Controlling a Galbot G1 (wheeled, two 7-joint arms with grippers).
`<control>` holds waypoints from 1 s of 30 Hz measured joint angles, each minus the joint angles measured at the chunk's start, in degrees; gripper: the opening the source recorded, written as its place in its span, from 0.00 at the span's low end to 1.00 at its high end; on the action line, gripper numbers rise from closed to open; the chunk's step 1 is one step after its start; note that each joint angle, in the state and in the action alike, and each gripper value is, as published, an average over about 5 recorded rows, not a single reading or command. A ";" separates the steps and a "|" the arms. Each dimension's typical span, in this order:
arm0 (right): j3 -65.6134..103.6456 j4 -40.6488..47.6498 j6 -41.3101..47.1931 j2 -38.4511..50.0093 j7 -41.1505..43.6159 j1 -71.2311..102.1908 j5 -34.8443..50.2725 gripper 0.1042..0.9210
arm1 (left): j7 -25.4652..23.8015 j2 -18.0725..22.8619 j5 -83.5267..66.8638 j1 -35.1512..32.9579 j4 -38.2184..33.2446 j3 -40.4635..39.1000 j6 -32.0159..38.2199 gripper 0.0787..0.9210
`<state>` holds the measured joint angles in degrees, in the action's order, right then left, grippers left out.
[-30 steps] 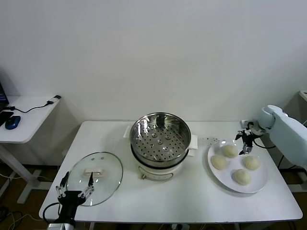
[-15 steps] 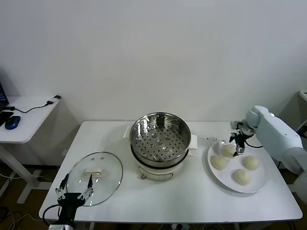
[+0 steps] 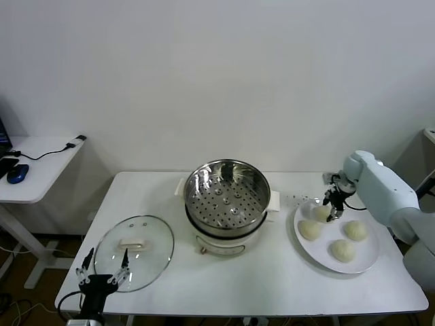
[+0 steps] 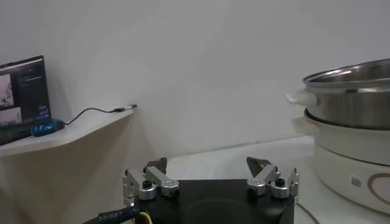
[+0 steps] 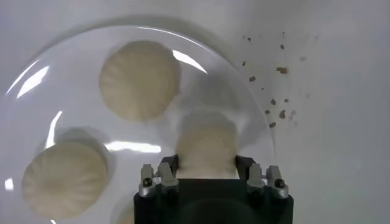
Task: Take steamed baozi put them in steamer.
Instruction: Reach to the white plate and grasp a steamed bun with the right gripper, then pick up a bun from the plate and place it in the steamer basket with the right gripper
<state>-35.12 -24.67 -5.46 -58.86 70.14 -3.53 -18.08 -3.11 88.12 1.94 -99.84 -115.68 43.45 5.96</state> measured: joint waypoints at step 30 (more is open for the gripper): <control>-33.19 -27.69 -16.28 -5.74 2.85 -31.69 13.90 0.59 | -0.12 -0.10 -0.05 -1.84 -1.52 -0.10 0.20 0.88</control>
<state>-68.30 -52.37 -21.74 -64.60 72.99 -35.21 -4.18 -3.23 88.03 1.89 -101.68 -117.20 43.35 6.16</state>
